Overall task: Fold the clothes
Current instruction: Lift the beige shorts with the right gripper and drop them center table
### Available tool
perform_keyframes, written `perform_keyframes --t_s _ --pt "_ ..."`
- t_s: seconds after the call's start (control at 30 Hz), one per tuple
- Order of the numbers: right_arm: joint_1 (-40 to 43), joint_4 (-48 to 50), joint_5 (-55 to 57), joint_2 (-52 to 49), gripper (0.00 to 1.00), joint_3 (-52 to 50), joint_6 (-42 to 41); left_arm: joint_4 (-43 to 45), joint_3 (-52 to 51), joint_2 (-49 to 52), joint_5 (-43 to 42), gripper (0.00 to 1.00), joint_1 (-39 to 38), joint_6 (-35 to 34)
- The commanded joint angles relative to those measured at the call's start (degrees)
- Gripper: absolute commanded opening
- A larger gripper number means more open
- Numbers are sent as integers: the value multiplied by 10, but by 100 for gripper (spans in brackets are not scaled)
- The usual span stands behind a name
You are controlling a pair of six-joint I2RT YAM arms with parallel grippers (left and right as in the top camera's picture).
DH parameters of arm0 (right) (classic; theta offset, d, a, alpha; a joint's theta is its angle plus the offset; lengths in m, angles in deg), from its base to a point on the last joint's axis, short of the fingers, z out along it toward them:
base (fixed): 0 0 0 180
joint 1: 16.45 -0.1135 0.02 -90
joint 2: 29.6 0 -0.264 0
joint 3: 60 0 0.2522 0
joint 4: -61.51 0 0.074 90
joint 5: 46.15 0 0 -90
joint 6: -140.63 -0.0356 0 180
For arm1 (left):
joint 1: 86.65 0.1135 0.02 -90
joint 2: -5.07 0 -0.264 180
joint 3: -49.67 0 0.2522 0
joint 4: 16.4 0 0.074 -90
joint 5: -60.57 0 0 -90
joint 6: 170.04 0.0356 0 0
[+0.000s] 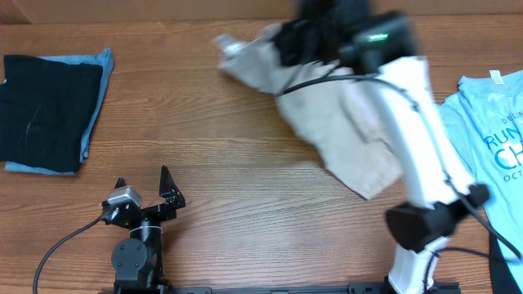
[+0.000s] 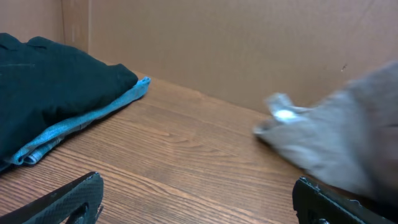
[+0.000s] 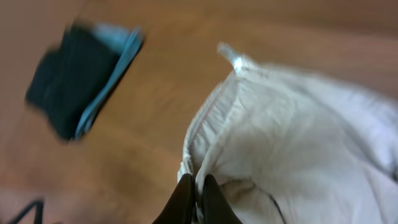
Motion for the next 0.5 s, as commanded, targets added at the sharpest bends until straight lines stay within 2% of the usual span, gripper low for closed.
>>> perform_keyframes --t_s 0.0,0.07,0.1,0.13,0.2,0.23,0.3,0.37,0.47 --pt "-66 -2 -12 -74 4 -5 3 2 -2 -4 -3 100 -4 -4" --pt "-96 -10 -13 -101 4 -5 3 2 -2 -4 -3 100 -4 -4" --pt "-103 -12 -13 -107 7 -5 3 2 -2 -4 -3 100 -4 -4" --pt "-113 -16 -12 -109 36 -5 5 2 -2 -4 -3 100 -4 -4" --pt "-113 -17 -13 -104 62 -5 6 2 -2 -4 -3 100 -4 -4" --pt "-105 -18 -13 -96 72 -4 17 2 -2 -4 -3 100 -4 -4" --pt "-80 -34 -13 -80 80 8 47 2 -2 -4 -3 100 -4 -4" --pt "-35 -63 -9 -58 84 21 63 2 -2 -4 -3 100 -4 -4" --pt "66 -113 -6 -38 84 21 62 2 -2 -4 -3 100 -4 -4"
